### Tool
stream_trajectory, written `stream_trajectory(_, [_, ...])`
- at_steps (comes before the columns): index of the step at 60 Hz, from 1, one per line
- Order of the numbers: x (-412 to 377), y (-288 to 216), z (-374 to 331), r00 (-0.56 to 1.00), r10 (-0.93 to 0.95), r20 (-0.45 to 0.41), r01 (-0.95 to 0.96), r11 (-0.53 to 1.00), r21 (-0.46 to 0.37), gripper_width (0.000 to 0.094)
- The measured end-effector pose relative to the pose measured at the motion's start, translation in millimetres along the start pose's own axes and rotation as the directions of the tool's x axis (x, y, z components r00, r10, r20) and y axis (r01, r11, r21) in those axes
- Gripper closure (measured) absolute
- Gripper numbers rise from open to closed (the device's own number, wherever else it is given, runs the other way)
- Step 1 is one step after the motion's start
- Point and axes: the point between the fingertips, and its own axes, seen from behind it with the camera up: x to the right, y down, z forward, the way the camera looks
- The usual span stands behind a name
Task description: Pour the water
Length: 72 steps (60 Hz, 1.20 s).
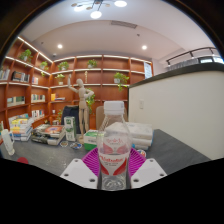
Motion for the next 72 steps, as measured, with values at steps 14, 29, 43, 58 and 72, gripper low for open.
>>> stream_trajectory(14, [-9, -3, -6, 0.992, -0.122, -0.042, 0.122, 0.993, -0.011, 0.0580])
stream_trajectory(29, [-108, -30, -25, 0.872, -0.489, -0.032, 0.490, 0.872, 0.023, 0.0580])
stream_trajectory(43, [-248, -67, -40, 0.501, -0.863, -0.059, 0.861, 0.491, 0.136, 0.0581])
stream_trajectory(58, [-379, -80, -60, -0.015, -0.975, -0.221, 0.977, -0.061, 0.206, 0.0583])
stream_trajectory(72, [-442, -94, -63, -0.415, -0.813, -0.408, 0.861, -0.496, 0.112, 0.0580])
